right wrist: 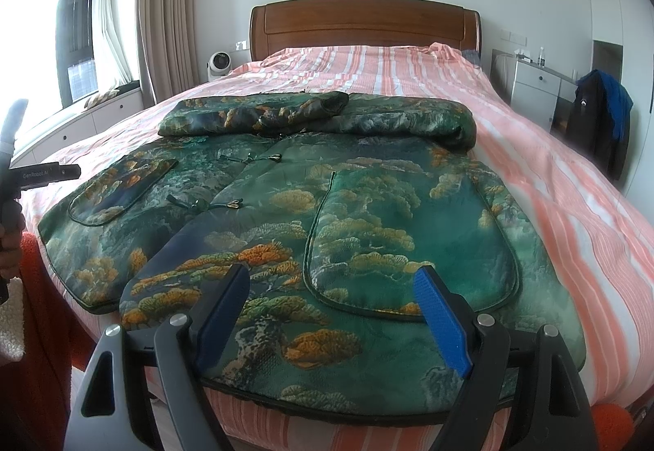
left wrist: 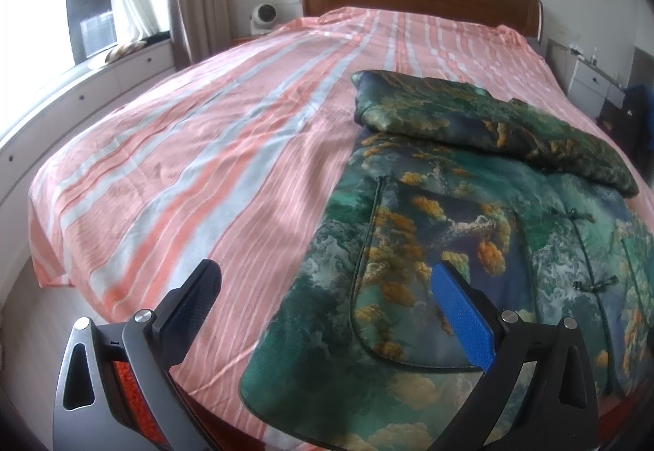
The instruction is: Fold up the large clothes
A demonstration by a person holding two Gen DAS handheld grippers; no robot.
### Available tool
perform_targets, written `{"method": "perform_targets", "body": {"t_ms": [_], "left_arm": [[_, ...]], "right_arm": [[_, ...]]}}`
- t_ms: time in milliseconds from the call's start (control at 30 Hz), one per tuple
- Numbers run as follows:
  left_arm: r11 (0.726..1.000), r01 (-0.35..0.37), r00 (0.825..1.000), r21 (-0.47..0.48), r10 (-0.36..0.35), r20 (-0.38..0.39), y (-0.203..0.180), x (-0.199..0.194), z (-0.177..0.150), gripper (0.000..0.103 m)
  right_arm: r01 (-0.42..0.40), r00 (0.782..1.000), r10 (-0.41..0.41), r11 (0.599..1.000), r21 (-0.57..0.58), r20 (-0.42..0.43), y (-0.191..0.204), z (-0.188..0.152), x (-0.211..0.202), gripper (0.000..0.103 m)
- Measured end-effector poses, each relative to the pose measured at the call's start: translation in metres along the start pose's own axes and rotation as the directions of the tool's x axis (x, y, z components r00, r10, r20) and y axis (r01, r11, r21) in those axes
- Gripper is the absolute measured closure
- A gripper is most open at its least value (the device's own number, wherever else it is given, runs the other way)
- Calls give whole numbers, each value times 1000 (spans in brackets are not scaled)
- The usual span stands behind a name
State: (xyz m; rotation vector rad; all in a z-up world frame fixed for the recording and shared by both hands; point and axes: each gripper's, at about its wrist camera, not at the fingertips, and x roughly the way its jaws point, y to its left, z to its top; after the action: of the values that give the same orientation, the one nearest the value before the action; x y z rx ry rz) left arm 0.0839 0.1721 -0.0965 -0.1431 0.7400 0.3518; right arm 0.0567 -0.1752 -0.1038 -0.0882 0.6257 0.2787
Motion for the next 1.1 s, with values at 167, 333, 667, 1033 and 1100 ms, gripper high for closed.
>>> {"method": "perform_targets", "body": {"t_ms": [167, 333, 667, 1033, 1100], "left_arm": [[1000, 2, 1000, 9, -2, -10, -2, 0, 0, 1], [999, 44, 997, 12, -43, -71, 4, 6, 5, 1], [919, 334, 829, -209, -392, -399, 55, 51, -17, 1], [928, 355, 854, 112, -273, -442, 0, 25, -29, 83], [926, 370, 843, 73, -301, -446, 7, 18, -28, 90]], "right_arm": [[0, 1000, 0, 1000, 1, -2, 0, -1, 1, 21], [-5, 1000, 5, 999, 31, -6, -9, 1, 0, 21], [52, 980, 45, 882, 469, -194, -171, 0, -7, 20], [-94, 836, 291, 912, 400, -466, -155, -1, 33, 90], [-90, 836, 275, 923, 375, -475, -148, 6, 24, 90]]}}
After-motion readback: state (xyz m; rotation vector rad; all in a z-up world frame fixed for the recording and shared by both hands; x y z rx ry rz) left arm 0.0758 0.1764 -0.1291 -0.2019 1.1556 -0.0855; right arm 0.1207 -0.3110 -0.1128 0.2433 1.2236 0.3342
